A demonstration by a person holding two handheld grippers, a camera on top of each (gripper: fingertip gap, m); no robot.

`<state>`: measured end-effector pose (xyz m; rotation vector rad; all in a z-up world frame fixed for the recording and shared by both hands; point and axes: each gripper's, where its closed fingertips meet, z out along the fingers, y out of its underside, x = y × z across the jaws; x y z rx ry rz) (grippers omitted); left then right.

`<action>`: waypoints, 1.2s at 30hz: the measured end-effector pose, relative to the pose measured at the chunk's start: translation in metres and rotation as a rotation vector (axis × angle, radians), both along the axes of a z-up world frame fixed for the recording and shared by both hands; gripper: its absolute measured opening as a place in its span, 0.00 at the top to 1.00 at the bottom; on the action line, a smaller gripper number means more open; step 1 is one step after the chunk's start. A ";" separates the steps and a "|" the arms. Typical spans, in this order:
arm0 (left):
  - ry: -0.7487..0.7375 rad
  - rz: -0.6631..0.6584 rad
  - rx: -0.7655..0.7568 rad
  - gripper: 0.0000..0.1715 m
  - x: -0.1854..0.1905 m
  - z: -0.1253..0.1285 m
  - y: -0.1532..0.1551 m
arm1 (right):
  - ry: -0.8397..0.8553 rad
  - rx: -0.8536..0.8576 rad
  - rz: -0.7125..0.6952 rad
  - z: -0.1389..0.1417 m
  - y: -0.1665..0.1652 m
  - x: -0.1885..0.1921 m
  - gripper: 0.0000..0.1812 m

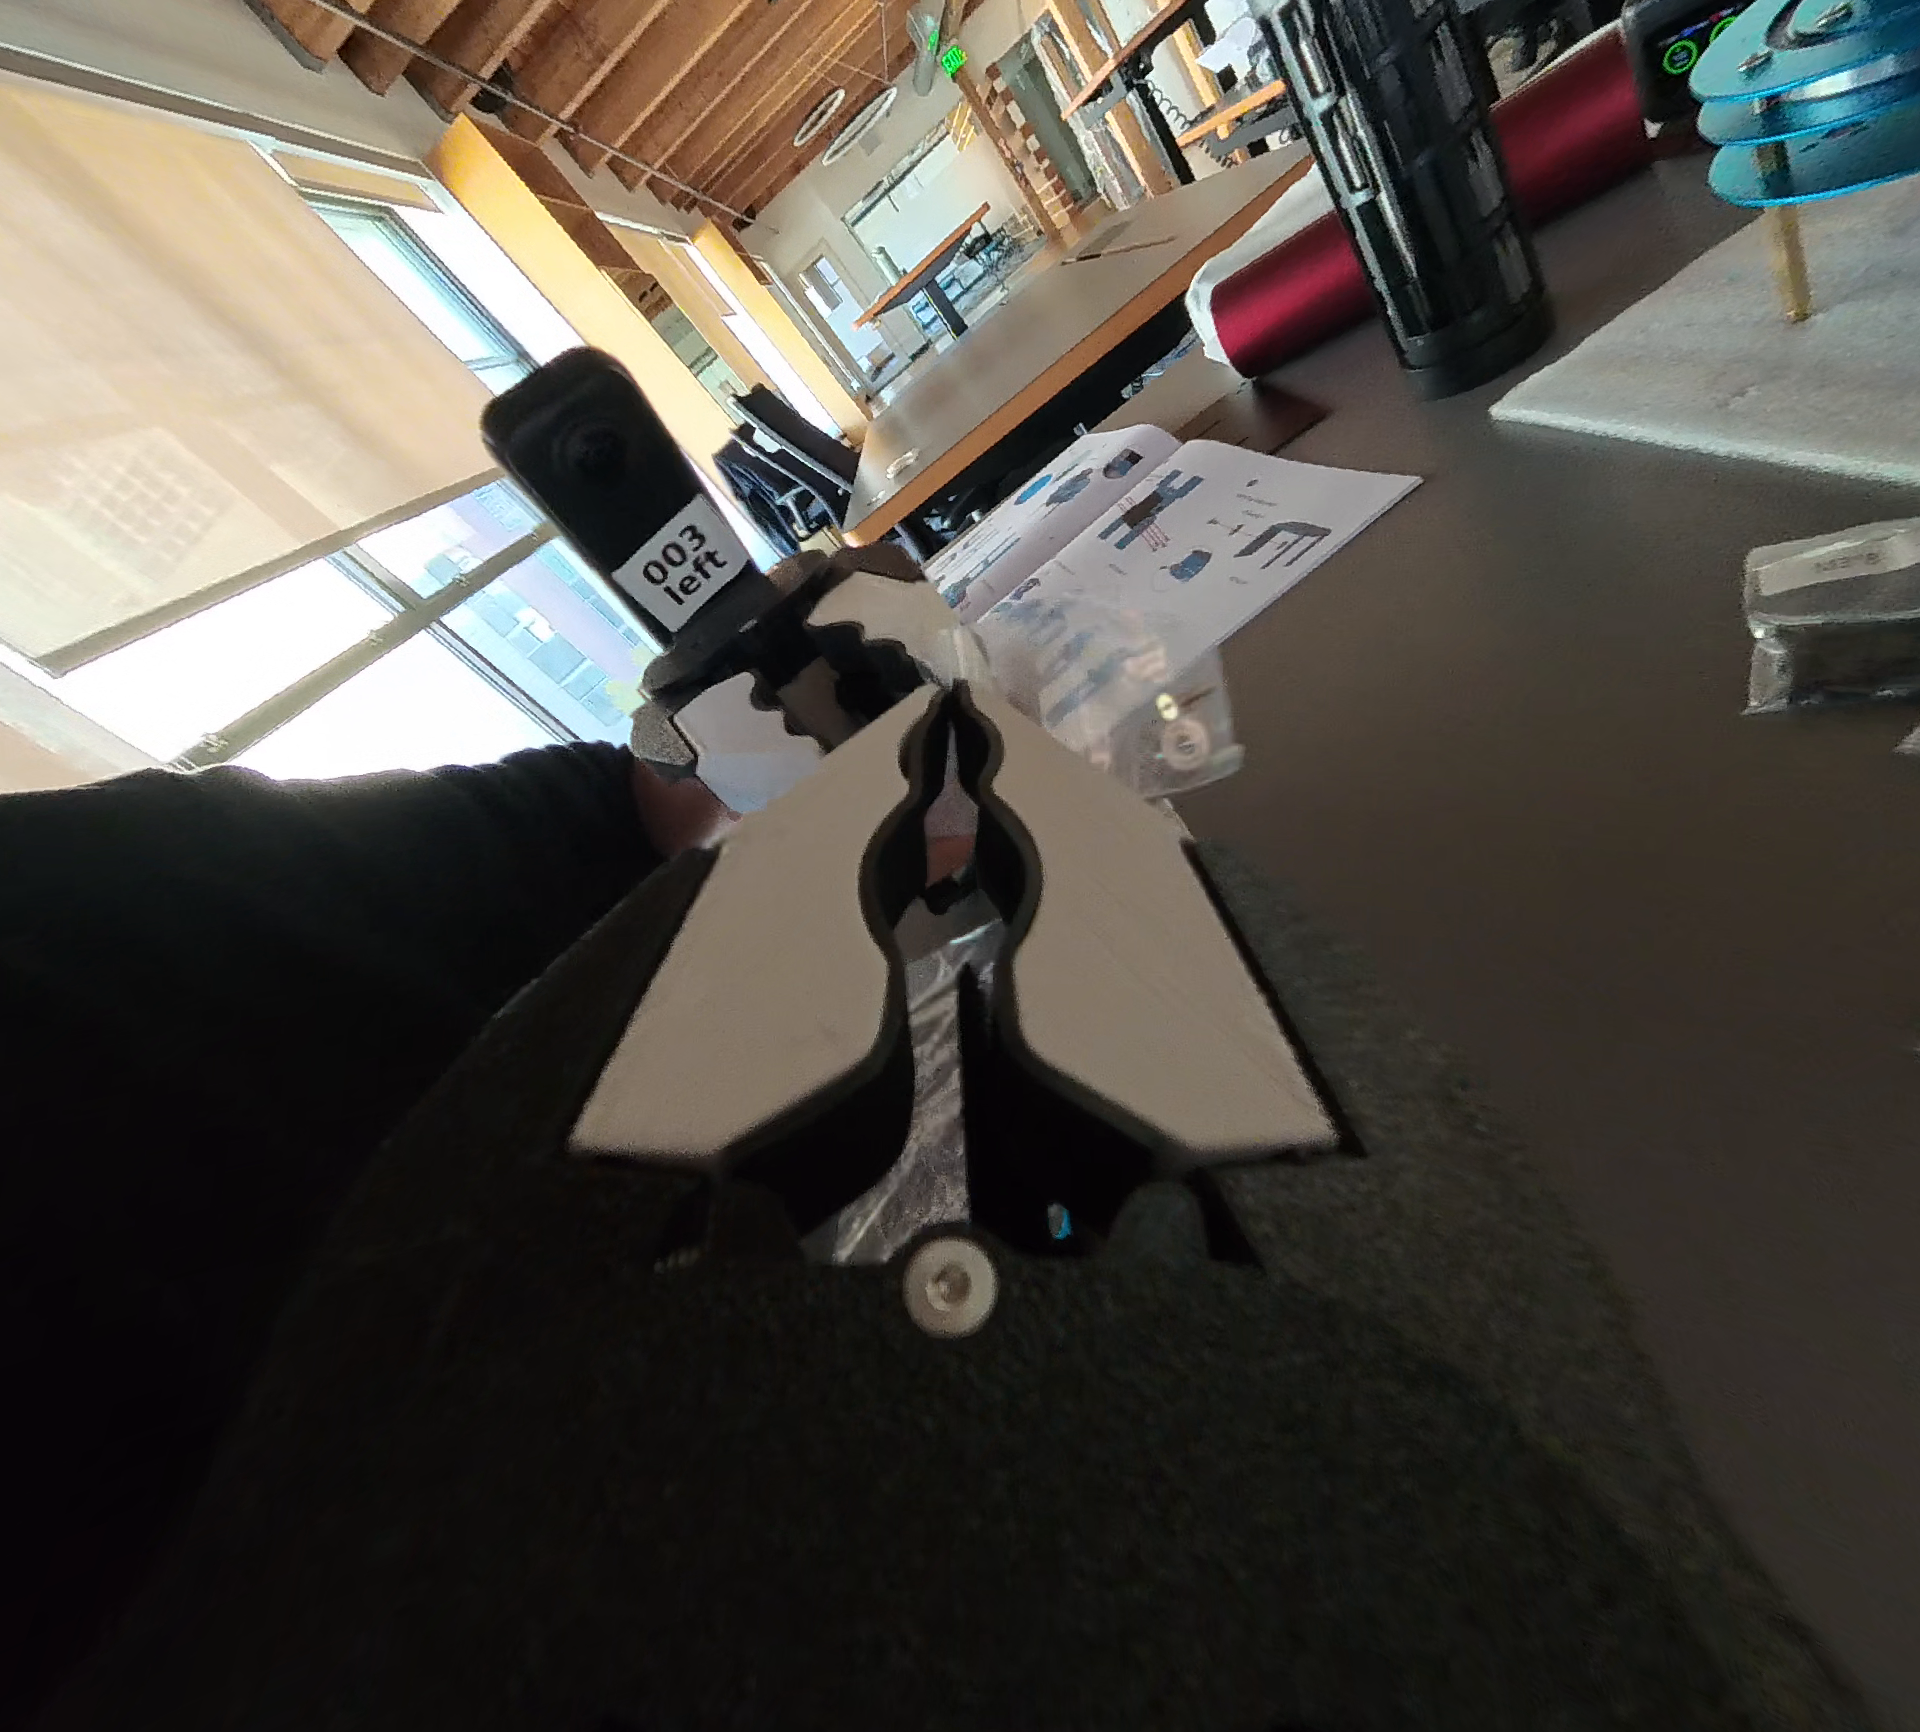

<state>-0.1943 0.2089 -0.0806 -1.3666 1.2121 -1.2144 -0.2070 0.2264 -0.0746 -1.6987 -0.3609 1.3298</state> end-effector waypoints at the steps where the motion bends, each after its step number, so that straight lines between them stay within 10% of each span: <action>1: -0.003 0.001 0.000 0.86 0.000 0.001 0.000 | 0.014 -0.010 0.007 0.001 -0.001 0.000 1.00; 36: -0.054 -0.064 -0.132 1.00 -0.006 0.008 0.002 | -0.105 0.158 -0.016 0.010 -0.007 -0.004 1.00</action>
